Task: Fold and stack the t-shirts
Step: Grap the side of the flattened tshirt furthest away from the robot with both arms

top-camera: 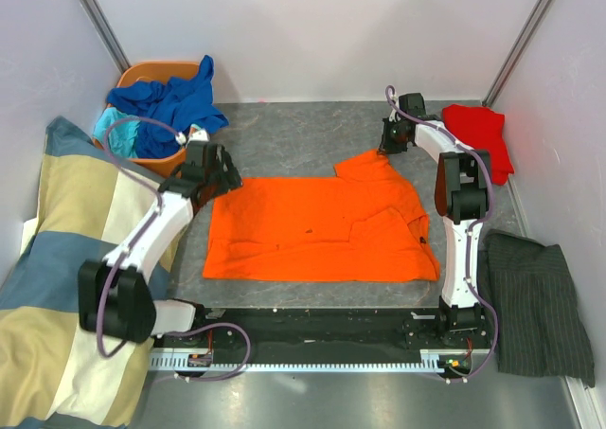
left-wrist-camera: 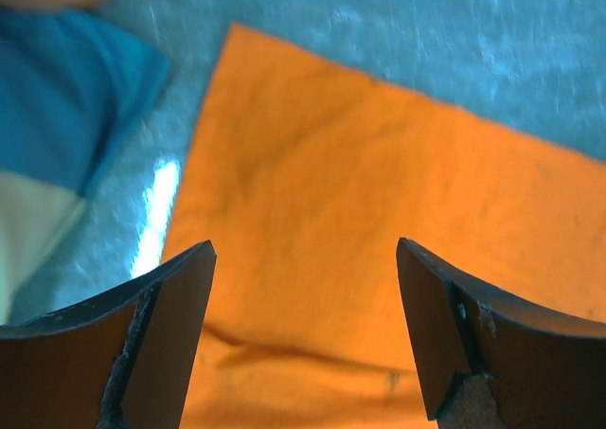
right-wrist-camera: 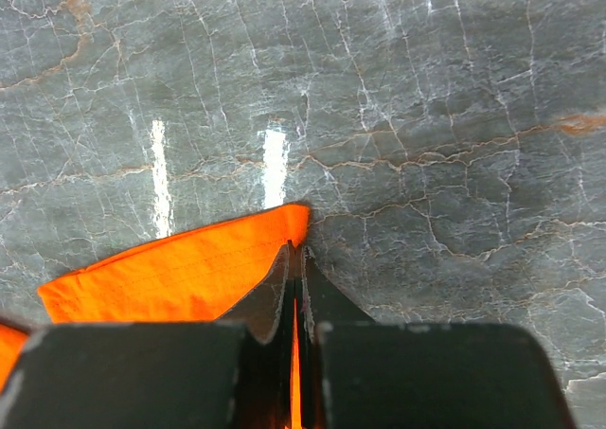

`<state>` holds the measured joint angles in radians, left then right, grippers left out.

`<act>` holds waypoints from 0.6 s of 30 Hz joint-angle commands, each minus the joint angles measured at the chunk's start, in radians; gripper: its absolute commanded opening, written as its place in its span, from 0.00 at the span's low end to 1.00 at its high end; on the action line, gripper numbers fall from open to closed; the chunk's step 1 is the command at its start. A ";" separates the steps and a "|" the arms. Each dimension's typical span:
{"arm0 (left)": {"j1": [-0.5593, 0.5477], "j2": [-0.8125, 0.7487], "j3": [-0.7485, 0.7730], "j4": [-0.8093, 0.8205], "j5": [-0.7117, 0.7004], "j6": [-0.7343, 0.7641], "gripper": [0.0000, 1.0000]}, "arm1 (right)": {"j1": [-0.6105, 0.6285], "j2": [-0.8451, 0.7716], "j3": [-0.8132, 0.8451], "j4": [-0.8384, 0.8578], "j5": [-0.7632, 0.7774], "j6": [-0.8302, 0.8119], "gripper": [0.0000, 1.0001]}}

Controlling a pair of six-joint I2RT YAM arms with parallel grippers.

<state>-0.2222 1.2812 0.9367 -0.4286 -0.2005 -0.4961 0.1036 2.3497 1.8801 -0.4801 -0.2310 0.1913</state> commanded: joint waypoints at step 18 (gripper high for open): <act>0.106 0.494 0.226 0.223 -0.079 0.102 0.59 | 0.016 0.019 -0.030 -0.041 -0.030 0.010 0.00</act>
<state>-0.1299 1.7428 1.1728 -0.3138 -0.2150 -0.4477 0.1036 2.3497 1.8793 -0.4789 -0.2321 0.1947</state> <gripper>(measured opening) 0.589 0.007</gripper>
